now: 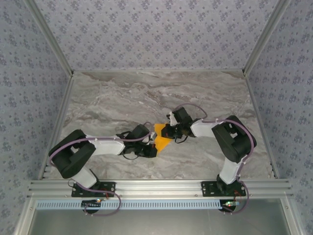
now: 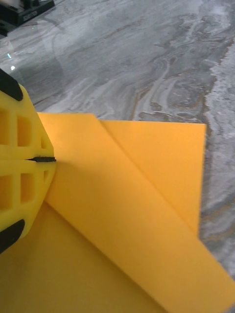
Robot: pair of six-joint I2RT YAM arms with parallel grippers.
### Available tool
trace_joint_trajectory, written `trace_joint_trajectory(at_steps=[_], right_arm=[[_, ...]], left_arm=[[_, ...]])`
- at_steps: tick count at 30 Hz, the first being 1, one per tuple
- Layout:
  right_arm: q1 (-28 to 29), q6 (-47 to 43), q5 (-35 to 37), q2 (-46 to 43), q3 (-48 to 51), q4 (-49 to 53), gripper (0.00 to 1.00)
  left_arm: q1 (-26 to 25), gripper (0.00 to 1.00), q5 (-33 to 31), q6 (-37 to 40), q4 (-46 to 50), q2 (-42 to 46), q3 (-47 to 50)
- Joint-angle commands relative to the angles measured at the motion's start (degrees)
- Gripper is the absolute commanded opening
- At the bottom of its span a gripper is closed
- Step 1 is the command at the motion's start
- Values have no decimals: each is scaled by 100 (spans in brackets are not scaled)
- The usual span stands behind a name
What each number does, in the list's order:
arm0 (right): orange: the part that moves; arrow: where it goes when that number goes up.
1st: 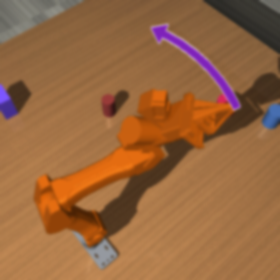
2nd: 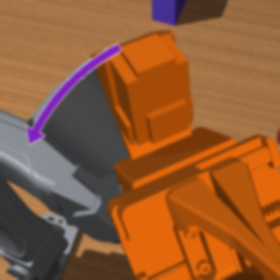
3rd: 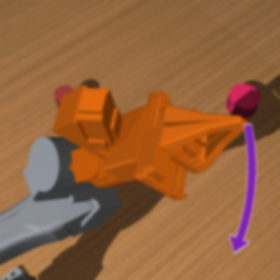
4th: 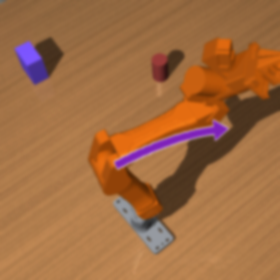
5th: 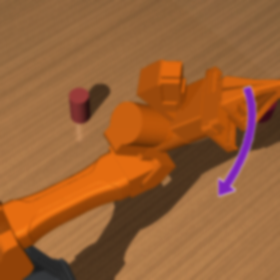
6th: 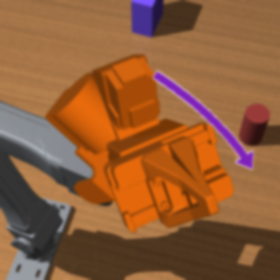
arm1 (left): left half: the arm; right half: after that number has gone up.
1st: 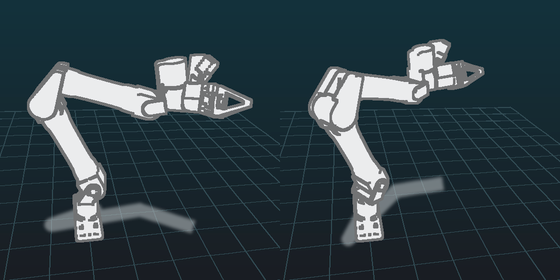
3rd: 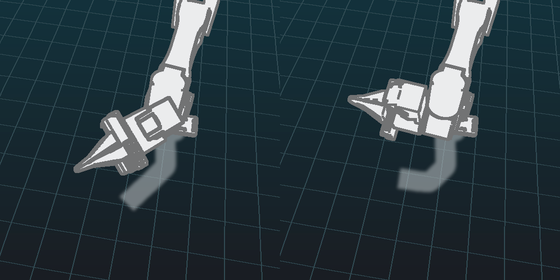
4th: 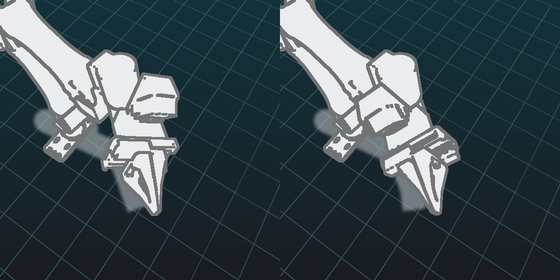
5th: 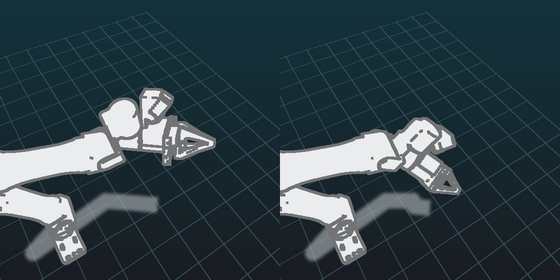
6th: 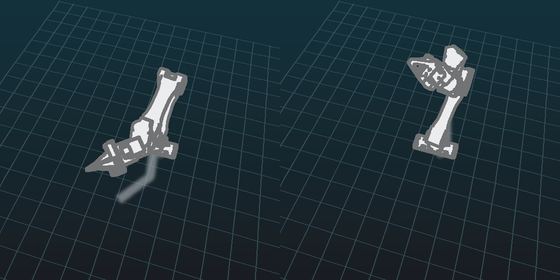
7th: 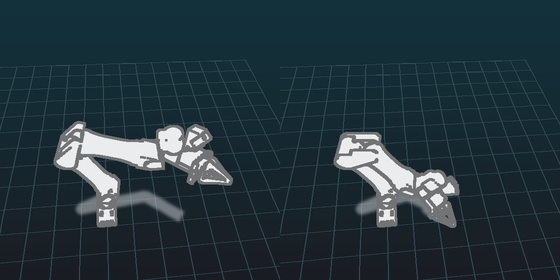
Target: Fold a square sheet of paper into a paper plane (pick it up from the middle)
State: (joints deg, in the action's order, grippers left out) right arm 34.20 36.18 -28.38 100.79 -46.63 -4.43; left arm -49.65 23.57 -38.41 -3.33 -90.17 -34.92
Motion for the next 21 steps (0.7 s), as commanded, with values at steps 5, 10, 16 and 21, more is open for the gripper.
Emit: trace_joint_trajectory(at_steps=[5,10,16,21], right_arm=[[560,368,48,-235,278,9,1],[719,515,71,-111,325,-106,1],[762,683,-55,-217,542,-395,1],[779,822,-118,-484,630,-458,1]], left_arm=[[-81,0,-169,-95,494,-62,334],[-82,0,-204,-127,461,11,378],[-80,0,-239,-148,456,52,398],[-81,0,-309,-169,416,92,432]])
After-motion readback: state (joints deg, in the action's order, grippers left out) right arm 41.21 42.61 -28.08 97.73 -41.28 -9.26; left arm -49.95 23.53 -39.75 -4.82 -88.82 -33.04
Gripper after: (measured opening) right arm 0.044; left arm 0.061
